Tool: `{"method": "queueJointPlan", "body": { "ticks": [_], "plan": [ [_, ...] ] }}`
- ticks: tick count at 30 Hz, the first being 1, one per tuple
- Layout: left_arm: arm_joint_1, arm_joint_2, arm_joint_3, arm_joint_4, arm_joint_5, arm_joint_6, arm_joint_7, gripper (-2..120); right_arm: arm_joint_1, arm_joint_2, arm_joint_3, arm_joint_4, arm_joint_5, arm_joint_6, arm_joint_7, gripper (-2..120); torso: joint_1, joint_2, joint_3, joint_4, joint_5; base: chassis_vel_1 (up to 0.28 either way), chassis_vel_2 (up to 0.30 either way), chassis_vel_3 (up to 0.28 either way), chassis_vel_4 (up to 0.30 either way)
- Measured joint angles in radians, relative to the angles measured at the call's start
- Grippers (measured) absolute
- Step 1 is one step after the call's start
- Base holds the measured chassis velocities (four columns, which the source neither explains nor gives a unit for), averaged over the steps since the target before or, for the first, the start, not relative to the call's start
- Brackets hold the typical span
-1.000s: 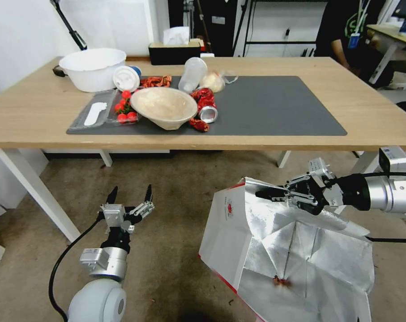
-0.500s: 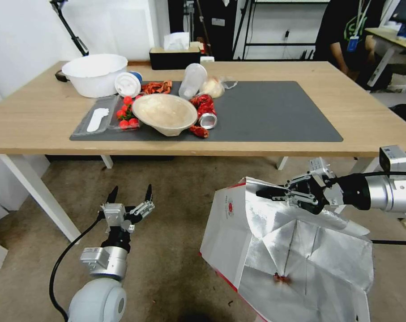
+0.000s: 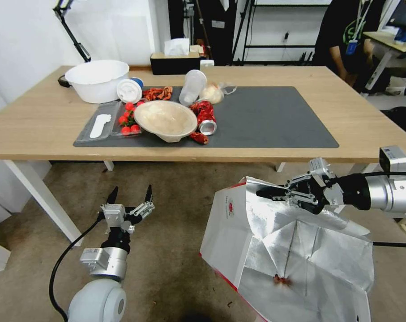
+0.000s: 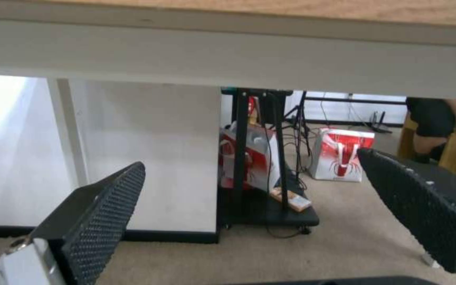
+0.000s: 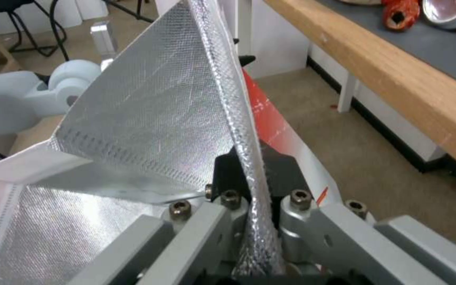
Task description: Pick up the food delivery bag from the floor and place it on the table.
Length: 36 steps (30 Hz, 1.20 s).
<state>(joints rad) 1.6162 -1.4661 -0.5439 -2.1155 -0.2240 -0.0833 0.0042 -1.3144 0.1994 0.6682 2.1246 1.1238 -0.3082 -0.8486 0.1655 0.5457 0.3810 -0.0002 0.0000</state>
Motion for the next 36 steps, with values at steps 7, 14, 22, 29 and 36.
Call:
{"method": "queueJointPlan", "body": {
  "ticks": [7,14,22,29,36],
  "plan": [
    [0.004,-0.001,0.001,-0.001,0.001,-0.001,0.0,100,0.0,0.001,-0.002,-0.002,-0.002,0.001,0.0,0,0.015,0.04,0.025,0.0,0.0,0.0,0.0,0.0,0.0],
    [0.009,-0.003,0.0,-0.004,0.002,-0.003,0.0,100,0.0,0.003,-0.002,-0.001,-0.002,0.002,0.0,0,0.032,0.081,0.05,0.0,-0.0001,0.0,0.0,0.0,0.0],
    [0.01,-0.004,-0.003,-0.005,0.002,-0.005,0.0,100,0.0,0.003,-0.002,-0.001,-0.002,0.002,0.0,0,0.046,0.116,0.07,0.0001,0.0,0.0,0.0,0.0,0.0],
    [0.008,-0.003,-0.005,-0.005,0.002,-0.005,0.0,100,0.001,0.002,-0.001,-0.002,-0.001,0.002,0.001,0,0.059,0.147,0.088,0.0,0.0,0.0,0.0,0.0,0.0],
    [0.005,-0.003,-0.004,-0.003,0.002,-0.005,0.0,100,0.002,0.001,0.0,-0.003,0.0,0.002,0.002,0,0.073,0.181,0.108,0.0,-0.0001,0.0,0.0,0.0,0.0]
  ]
}}
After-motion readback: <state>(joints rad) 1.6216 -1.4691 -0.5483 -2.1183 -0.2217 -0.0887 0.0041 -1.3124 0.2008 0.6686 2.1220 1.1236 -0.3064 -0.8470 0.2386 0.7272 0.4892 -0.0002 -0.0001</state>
